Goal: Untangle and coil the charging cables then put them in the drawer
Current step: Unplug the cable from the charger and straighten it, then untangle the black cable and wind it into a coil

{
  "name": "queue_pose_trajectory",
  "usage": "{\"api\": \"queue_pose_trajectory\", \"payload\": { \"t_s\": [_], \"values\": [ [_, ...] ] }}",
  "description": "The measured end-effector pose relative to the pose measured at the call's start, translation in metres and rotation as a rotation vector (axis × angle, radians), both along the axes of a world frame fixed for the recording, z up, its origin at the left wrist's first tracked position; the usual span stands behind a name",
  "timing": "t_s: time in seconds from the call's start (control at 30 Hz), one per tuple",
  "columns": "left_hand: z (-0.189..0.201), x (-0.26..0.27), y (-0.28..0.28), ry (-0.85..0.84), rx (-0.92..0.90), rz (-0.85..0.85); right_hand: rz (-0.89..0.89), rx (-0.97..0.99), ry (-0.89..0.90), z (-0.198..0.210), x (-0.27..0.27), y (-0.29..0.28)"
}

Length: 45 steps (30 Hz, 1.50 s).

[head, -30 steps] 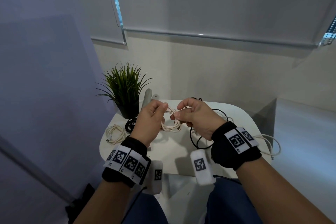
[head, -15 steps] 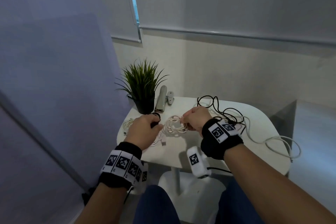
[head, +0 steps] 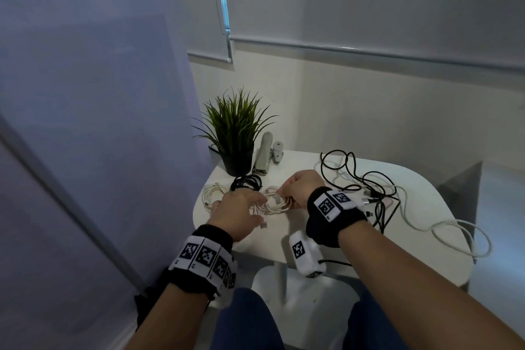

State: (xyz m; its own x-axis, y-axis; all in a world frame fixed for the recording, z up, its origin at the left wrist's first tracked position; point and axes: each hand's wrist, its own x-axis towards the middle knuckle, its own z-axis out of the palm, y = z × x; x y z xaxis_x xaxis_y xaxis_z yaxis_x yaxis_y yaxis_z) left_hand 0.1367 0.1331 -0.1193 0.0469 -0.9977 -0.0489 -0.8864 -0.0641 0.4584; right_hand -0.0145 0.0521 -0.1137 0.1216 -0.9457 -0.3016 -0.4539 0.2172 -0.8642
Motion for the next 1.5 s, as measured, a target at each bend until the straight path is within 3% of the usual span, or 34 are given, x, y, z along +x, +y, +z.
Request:
{"api": "queue_pose_trajectory", "payload": {
  "t_s": [0.2, 0.5, 0.67, 1.0, 1.13, 1.33, 1.5],
  "values": [
    [-0.003, -0.010, -0.004, -0.205, 0.117, -0.074, 0.044, -0.011, 0.098, -0.003, 0.001, -0.003],
    [0.003, -0.012, 0.000, -0.124, 0.034, -0.038, 0.072, -0.003, 0.054, 0.003, -0.007, -0.004],
    [0.007, -0.015, 0.001, -0.154, 0.047, -0.045, -0.009, -0.086, -0.043, 0.011, -0.021, 0.000],
    [0.024, -0.061, -0.013, -0.046, -0.019, -0.124, -0.133, -0.308, 0.062, 0.040, -0.094, 0.012],
    [0.025, -0.094, -0.020, -0.005, 0.009, -0.221, -0.164, -0.302, 0.165, 0.039, -0.129, 0.020],
    [0.021, -0.128, -0.031, 0.275, 0.120, -0.221, -0.156, -0.262, 0.297, 0.029, -0.159, 0.028],
    [0.022, -0.135, -0.039, 0.306, -0.024, -0.152, -0.127, -0.179, 0.247, 0.017, -0.164, 0.028]
  ]
}}
